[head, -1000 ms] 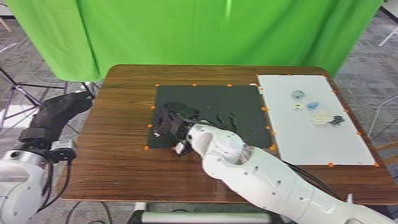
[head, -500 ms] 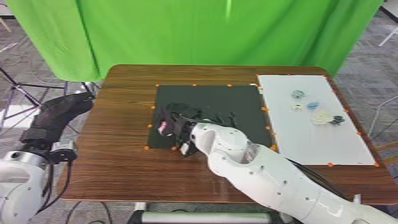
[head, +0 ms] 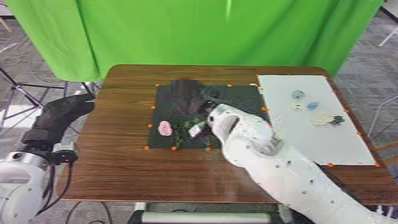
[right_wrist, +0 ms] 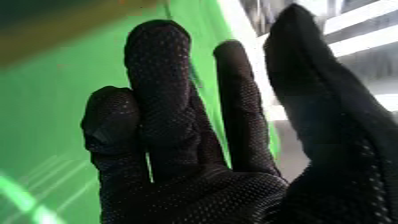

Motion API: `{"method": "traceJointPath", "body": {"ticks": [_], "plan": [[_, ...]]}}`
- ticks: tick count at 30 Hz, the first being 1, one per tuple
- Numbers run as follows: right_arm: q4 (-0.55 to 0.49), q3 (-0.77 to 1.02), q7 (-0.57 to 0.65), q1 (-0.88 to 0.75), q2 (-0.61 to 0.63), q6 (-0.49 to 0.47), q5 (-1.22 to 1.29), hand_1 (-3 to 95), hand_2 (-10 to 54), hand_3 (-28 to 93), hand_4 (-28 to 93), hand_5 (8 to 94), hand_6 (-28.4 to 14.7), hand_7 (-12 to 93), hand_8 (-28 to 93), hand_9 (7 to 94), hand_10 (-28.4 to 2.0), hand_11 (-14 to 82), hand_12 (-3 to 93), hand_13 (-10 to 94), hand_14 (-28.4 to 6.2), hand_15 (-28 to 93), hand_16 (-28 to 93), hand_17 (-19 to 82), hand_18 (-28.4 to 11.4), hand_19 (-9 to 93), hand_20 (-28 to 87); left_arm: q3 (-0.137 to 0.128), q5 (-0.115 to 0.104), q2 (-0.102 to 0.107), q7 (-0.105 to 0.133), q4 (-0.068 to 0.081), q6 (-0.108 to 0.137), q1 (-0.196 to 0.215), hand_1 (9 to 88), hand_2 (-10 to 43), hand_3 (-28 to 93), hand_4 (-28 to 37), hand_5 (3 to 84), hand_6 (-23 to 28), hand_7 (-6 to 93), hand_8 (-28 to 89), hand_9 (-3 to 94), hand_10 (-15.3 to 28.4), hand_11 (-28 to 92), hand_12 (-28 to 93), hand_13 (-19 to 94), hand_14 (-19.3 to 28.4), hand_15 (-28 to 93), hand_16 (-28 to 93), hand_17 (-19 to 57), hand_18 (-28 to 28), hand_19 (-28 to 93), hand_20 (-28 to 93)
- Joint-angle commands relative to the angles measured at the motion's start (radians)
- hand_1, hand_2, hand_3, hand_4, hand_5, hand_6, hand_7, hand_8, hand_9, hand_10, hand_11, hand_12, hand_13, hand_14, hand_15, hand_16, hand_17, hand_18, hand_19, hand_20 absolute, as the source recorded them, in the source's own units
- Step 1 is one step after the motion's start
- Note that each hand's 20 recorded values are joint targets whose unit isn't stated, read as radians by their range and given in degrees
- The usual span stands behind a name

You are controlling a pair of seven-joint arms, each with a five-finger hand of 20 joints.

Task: Arrange flowers

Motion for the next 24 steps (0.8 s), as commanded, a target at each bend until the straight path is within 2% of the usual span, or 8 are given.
{"method": "traceJointPath", "body": {"ticks": [1, 5, 10, 11, 15, 17, 19, 24], "plan": [[-0.106, 0.328, 0.099, -0.227, 0.236, 0.201, -0.041, 35.3, -9.5, 68, -18, 47.2, -0.2, 12, -6, 47.2, -15.7, 6.4, 22.4, 74, -6.3, 54, 30, 48, -14.5, 84, 47, -0.023, -0.005, -0.027, -0.013, -0.013, -0.005, 0.044, 28.4, 4.6, 63, -21.4, 45.5, 2.9, 14.2, -8, 45.9, 14.2, 22, 11, 36, 17.6, 14, 0, 3.2, 11.2, 9, 13], [-0.119, 0.462, 0.202, -0.336, 0.318, 0.208, -0.092, 30.8, -9.5, 66, -18, 45.0, -2.2, 9, -5, 46.7, -18.2, 5.9, 21.9, 74, -7.5, 54, 29, 48, -15.6, 84, 48, -0.033, -0.009, -0.035, -0.015, -0.018, 0.001, 0.060, 28.5, 4.6, 63, -21.4, 45.5, 3.0, 14.1, -8, 45.9, 14.2, 22, 11, 36, 17.6, 14, 0, 3.2, 11.2, 9, 13], [-0.116, 0.606, 0.280, -0.464, 0.370, 0.186, -0.150, 28.1, -9.5, 62, -18, 45.8, -3.6, 8, -4, 47.3, -19.7, 6.0, 20.8, 75, -8.5, 53, 29, 48, -16.5, 84, 48, -0.025, -0.007, -0.036, -0.012, -0.016, -0.004, 0.054, 28.6, 4.7, 62, -21.4, 45.5, 2.9, 14.2, -8, 45.9, 14.2, 22, 11, 36, 17.6, 14, 0, 3.2, 11.2, 9, 13], [-0.114, 0.636, 0.291, -0.488, 0.372, 0.189, -0.156, 27.9, -9.5, 62, -18, 45.8, -3.7, 8, -4, 47.3, -19.8, 6.0, 20.8, 74, -8.6, 53, 29, 48, -16.7, 84, 48, -0.020, -0.006, -0.034, -0.011, -0.010, -0.007, 0.044, 28.6, 4.7, 62, -21.4, 45.5, 2.9, 14.2, -8, 45.9, 14.2, 22, 11, 36, 17.6, 14, 0, 3.2, 11.3, 9, 13], [-0.091, 0.699, 0.316, -0.529, 0.372, 0.185, -0.152, 27.8, -9.5, 61, -17, 45.8, -3.9, 7, -4, 47.8, -18.8, 6.6, 21.5, 74, -9.4, 54, 29, 47, -17.8, 84, 48, -0.016, 0.003, -0.030, -0.013, -0.002, -0.008, 0.036, 28.6, 4.7, 62, -21.4, 45.6, 2.9, 14.3, -8, 46.0, 14.2, 22, 11, 36, 17.6, 14, 0, 3.3, 11.1, 9, 13], [-0.085, 0.710, 0.319, -0.548, 0.379, 0.179, -0.151, 27.8, -9.5, 61, -17, 45.8, -3.9, 7, -3, 48.1, -18.5, 6.7, 21.9, 74, -9.7, 54, 29, 47, -17.9, 84, 48, -0.016, -0.003, -0.031, -0.013, -0.003, -0.012, 0.037, 28.7, 4.7, 62, -21.4, 45.5, 2.9, 14.2, -8, 46.0, 14.2, 22, 11, 36, 17.6, 14, 0, 3.4, 11.0, 9, 13], [-0.080, 0.715, 0.320, -0.559, 0.380, 0.168, -0.154, 28.0, -9.5, 61, -17, 45.9, -3.9, 7, -4, 48.5, -18.2, 6.7, 22.1, 74, -9.9, 55, 29, 47, -18.1, 84, 48, -0.014, 0.000, -0.033, -0.013, -0.003, -0.012, 0.036, 28.7, 4.8, 62, -21.4, 45.6, 3.0, 14.1, -8, 46.0, 14.2, 22, 11, 36, 17.6, 14, 0, 3.4, 10.9, 9, 13], [-0.047, 0.714, 0.332, -0.560, 0.385, 0.141, -0.145, 28.6, -9.5, 61, -16, 47.5, -3.3, 8, -4, 52.8, -17.5, 8.3, 23.4, 77, -8.4, 56, 29, 49, -17.6, 85, 47, -0.010, -0.001, -0.042, -0.010, -0.007, -0.014, 0.042, 28.7, 4.8, 62, -21.4, 45.6, 3.0, 14.1, -8, 46.1, 14.2, 22, 11, 36, 17.6, 14, 0, 3.5, 10.8, 9, 13]]}}
